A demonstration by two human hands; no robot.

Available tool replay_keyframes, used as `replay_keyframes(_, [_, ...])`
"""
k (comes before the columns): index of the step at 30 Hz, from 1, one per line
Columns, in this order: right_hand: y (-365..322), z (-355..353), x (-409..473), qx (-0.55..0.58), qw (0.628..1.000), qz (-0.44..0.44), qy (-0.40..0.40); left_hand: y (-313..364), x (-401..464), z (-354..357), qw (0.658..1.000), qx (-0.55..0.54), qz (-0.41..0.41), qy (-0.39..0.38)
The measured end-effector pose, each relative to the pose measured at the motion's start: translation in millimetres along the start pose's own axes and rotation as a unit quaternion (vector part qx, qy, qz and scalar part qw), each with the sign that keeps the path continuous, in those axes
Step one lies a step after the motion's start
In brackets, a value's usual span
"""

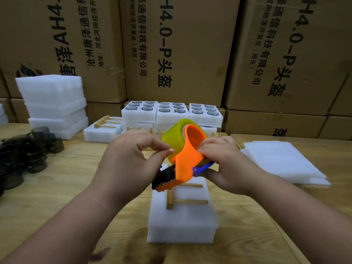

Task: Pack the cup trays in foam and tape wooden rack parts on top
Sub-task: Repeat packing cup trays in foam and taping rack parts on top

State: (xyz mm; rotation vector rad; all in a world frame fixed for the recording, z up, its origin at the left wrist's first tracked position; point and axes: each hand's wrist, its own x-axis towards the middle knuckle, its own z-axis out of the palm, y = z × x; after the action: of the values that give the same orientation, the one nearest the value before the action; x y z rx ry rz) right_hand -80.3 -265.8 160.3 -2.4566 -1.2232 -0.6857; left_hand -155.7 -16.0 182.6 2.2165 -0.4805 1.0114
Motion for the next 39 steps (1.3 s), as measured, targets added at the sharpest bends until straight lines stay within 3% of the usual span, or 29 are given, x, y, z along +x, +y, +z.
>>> replay_keyframes(4, [11, -10, 6, 0.006, 1.0, 0.023, 0.0, 1, 4, -6, 0.999, -0.013, 0.012, 0.042])
replay_keyframes(11, [22, -20, 0, 0.002, 0.999, 0.028, -0.027, 10, 0, -6, 0.997, -0.028, 0.051, 0.046])
replay_keyframes(19, [46, -27, -15, 0.013, 0.994, 0.103, -0.018, 8, -3, -27, 0.994, -0.008, 0.058, 0.089])
replay_keyframes(21, [46, -30, -11, 0.003, 0.995, 0.089, -0.044, -3, -5, -29, 0.995, -0.038, 0.002, 0.094])
replay_keyframes(24, [45, -40, 8, -0.022, 0.986, 0.114, -0.118, -28, -5, -24, 0.972, -0.123, -0.173, 0.098])
replay_keyframes(27, [35, -62, 36, -0.003, 0.963, 0.176, -0.204, -61, -10, -12, 0.913, -0.227, -0.33, 0.07])
replay_keyframes(30, [22, -76, 62, 0.03, 0.947, 0.177, -0.265, -85, -26, 6, 0.833, -0.328, -0.443, 0.045])
replay_keyframes(35, [7, -74, 95, 0.015, 0.94, 0.206, -0.27, -100, -61, 47, 0.763, -0.37, -0.528, 0.047])
replay_keyframes(37, [2, -69, 104, -0.02, 0.942, 0.215, -0.255, -101, -71, 60, 0.757, -0.371, -0.536, 0.05])
replay_keyframes(39, [-1, -63, 112, -0.05, 0.941, 0.215, -0.255, -104, -77, 70, 0.773, -0.348, -0.528, 0.048])
